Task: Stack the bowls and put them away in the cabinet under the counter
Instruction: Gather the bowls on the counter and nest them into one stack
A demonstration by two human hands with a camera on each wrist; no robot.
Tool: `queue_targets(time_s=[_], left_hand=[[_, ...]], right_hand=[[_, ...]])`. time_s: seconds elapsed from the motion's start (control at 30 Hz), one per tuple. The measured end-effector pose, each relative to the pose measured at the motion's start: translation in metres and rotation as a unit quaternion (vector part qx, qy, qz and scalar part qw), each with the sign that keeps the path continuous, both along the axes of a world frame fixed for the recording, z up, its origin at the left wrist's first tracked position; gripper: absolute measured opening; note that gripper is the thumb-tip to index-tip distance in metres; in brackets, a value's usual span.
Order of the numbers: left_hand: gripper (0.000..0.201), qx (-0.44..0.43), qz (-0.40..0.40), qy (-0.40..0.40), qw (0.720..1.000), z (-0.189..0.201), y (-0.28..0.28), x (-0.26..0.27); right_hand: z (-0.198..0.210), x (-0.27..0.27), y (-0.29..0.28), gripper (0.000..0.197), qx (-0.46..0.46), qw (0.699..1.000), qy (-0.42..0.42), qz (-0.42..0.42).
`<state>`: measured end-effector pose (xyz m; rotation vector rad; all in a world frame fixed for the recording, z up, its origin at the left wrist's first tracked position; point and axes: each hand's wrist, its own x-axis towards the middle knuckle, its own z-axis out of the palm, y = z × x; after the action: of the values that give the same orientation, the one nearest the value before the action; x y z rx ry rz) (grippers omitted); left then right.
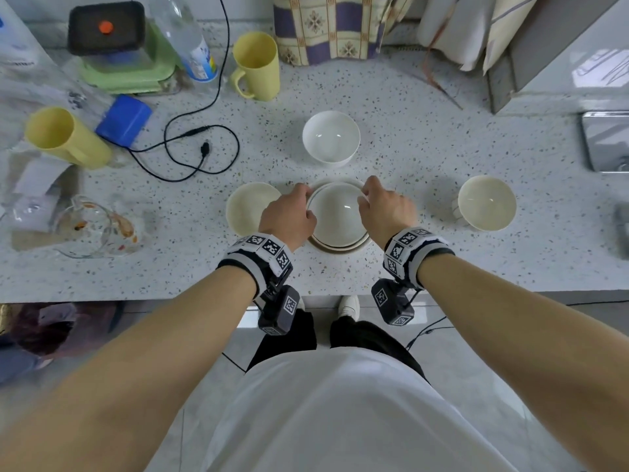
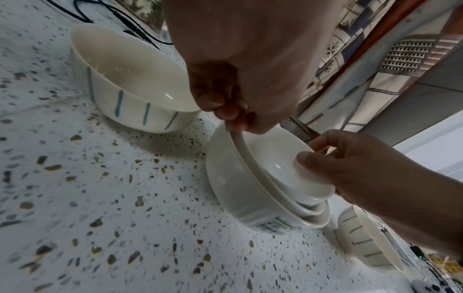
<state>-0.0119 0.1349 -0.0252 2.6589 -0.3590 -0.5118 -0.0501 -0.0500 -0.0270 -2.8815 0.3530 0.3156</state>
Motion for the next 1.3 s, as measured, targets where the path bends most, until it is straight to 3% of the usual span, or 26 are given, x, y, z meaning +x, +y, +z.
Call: queue_targets(time_s=[0.33, 0.53, 0.87, 0.93, 1.03, 1.13, 1.3], left_hand=[[0.040, 0.043, -0.052, -0.015, 0.998, 0.007, 0.005, 0.023], [0.035, 0.014, -0.003, -0.035, 0.999, 0.002, 0.014, 0.063], [0.056, 0.002, 0.066, 0.134, 0.989, -0.016, -0.039, 0.141], [0.053, -0.002, 0.068, 0.172, 0.983, -0.021, -0.044, 0.144], [0.046, -0.009, 0.090, 0.200, 0.976, -0.021, -0.048, 0.144], [0.043, -0.001, 0.110, 0.174, 0.978, -0.015, -0.047, 0.140], [0.046, -0.084, 0.158, 0.102, 0.979, 0.008, -0.052, 0.123]], right_hand=[[-0.002, 0.002, -0.004, 0.050, -0.010, 0.995, 0.041, -0.086], [0.004, 0.008, -0.017, 0.039, 0.016, 0.992, -0.041, -0.118], [0.015, 0.014, -0.077, 0.029, 0.010, 0.980, -0.051, -0.191], [0.017, 0.006, -0.090, 0.028, 0.017, 0.976, -0.047, -0.214], [0.018, -0.009, -0.116, 0.023, -0.003, 0.958, -0.082, -0.274], [0.013, -0.031, -0.146, 0.030, 0.007, 0.921, -0.109, -0.374], [0.002, -0.056, -0.168, 0.051, 0.049, 0.863, -0.035, -0.501]])
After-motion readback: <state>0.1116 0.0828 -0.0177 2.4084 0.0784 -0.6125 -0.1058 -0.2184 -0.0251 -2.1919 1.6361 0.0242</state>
